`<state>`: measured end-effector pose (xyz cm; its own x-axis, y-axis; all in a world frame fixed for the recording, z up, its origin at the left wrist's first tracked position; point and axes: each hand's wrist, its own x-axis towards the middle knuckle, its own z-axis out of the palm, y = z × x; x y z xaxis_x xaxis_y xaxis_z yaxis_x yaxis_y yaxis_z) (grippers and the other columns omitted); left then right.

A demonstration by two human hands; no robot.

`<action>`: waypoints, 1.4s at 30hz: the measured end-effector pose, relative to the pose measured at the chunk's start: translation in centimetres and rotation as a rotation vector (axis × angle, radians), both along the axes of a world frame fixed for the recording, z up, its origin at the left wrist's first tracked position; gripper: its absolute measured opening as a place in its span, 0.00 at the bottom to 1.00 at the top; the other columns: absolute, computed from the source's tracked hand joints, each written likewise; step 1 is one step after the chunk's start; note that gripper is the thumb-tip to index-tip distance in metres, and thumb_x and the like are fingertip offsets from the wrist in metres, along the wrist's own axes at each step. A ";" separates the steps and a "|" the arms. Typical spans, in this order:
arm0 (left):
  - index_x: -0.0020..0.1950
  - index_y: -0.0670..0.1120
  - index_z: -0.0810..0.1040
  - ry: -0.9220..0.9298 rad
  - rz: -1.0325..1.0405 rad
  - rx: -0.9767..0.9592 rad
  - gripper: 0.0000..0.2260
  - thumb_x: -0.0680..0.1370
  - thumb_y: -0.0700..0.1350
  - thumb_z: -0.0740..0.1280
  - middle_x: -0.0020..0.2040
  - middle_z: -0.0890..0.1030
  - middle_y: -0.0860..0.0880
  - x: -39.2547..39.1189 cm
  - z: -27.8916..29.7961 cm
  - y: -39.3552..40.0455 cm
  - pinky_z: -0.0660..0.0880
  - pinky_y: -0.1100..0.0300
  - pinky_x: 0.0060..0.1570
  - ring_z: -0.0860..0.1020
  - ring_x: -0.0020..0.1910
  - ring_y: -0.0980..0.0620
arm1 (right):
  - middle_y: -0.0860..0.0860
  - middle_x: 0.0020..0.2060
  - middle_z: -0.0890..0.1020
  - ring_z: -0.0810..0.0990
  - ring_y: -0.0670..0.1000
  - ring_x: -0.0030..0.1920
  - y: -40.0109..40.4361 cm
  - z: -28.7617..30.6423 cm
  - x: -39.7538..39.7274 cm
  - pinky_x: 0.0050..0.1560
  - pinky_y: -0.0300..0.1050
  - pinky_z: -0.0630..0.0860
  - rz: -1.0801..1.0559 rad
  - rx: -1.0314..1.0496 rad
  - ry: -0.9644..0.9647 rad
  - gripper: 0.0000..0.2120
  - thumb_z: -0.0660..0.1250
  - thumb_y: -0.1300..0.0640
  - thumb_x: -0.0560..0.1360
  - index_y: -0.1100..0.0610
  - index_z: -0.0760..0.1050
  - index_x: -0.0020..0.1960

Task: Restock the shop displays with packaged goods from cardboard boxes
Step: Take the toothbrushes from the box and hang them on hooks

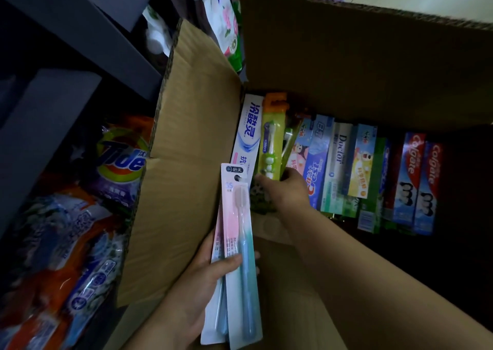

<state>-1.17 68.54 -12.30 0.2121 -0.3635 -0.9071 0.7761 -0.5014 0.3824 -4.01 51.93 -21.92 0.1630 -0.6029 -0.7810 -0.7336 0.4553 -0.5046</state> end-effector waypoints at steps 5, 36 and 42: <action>0.54 0.61 0.71 -0.076 -0.001 0.007 0.22 0.76 0.33 0.65 0.38 0.80 0.70 -0.2 -0.1 -0.4 0.71 0.79 0.34 0.77 0.38 0.74 | 0.57 0.53 0.79 0.80 0.60 0.52 0.3 -0.2 1.2 0.53 0.53 0.78 0.023 0.001 0.076 0.25 0.75 0.53 0.68 0.60 0.70 0.60; 0.63 0.58 0.74 -0.035 0.165 -0.005 0.23 0.69 0.52 0.73 0.58 0.82 0.47 -2.5 7.2 -5.6 0.73 0.39 0.60 0.80 0.57 0.42 | 0.57 0.43 0.85 0.85 0.59 0.43 -0.3 14.8 -10.6 0.44 0.59 0.82 -0.006 0.445 -0.228 0.17 0.70 0.68 0.69 0.56 0.75 0.55; 0.58 0.54 0.76 -0.067 0.072 -0.061 0.27 0.62 0.38 0.76 0.50 0.85 0.44 -2.3 12.6 -6.1 0.79 0.43 0.49 0.83 0.50 0.40 | 0.52 0.40 0.86 0.86 0.53 0.41 -1.0 21.5 -11.2 0.39 0.50 0.82 0.047 0.444 -0.301 0.18 0.70 0.67 0.71 0.54 0.73 0.57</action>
<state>-3.45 62.43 0.27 0.2991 -0.3990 -0.8668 0.7808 -0.4198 0.4627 -15.17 50.92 -0.41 0.4377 -0.2117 -0.8738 -0.6110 0.6430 -0.4618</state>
